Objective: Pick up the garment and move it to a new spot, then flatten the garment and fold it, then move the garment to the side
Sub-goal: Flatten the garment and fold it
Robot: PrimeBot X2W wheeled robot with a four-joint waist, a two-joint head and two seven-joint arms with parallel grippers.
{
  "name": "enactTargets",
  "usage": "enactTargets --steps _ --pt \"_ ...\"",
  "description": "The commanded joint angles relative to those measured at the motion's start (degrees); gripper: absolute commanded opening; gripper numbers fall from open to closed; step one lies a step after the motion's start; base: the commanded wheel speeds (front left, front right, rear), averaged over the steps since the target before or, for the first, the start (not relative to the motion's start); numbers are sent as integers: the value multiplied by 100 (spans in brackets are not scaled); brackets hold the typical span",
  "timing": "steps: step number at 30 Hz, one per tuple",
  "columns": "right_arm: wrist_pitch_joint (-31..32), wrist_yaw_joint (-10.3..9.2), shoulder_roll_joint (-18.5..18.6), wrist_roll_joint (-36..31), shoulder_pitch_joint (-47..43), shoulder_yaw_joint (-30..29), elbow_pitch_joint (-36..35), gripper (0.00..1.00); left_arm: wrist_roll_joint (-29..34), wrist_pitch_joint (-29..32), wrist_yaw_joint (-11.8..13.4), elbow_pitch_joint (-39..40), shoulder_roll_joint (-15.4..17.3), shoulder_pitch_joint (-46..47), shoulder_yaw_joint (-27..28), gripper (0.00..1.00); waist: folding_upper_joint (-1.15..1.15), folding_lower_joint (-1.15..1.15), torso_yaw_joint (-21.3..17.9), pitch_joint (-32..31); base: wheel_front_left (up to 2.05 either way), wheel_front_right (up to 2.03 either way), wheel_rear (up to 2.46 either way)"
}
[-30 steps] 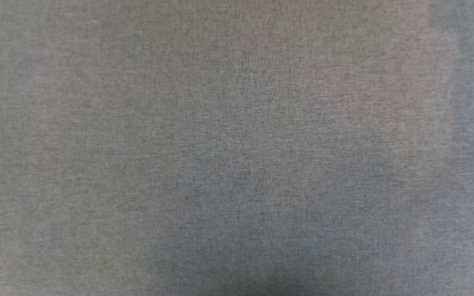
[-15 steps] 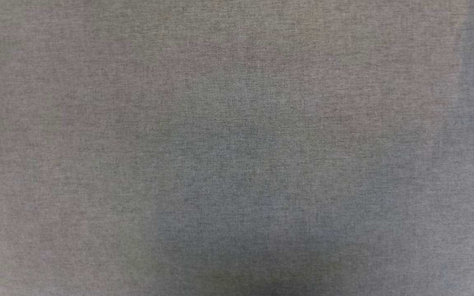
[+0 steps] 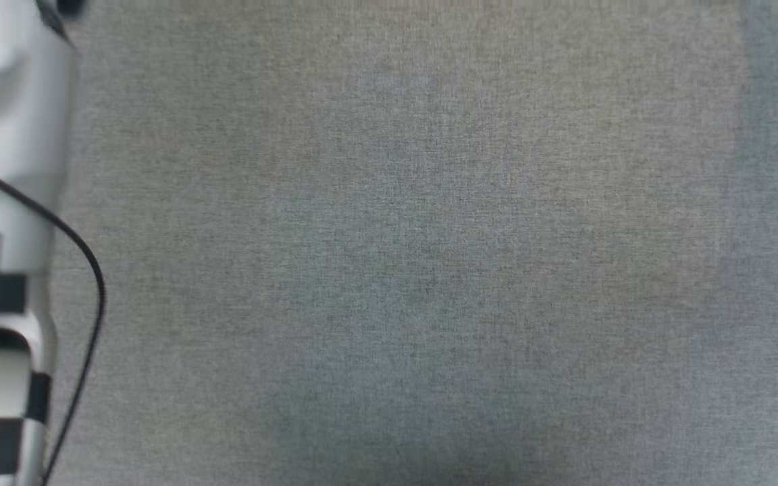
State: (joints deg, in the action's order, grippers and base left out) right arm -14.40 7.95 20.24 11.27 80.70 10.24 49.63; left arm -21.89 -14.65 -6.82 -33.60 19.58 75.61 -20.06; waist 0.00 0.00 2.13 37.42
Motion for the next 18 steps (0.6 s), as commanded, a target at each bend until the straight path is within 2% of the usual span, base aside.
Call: enactTargets --steps 1,9,18 --pt "-51 -46 19 124 -285 42 -23 0 -76 -34 19 94 -71 -370 47 0 0 0 105 -391 0 0 0" --pt "-58 -46 72 626 -1811 373 -92 0 -254 -33 -2 39 -331 -2180 -103 0 0 0 217 -1295 0 0 0" --pt "0 -46 116 1362 -3336 915 -106 0 -635 235 -30 -230 -385 -3759 -367 0 0 0 300 -2125 0 0 0"
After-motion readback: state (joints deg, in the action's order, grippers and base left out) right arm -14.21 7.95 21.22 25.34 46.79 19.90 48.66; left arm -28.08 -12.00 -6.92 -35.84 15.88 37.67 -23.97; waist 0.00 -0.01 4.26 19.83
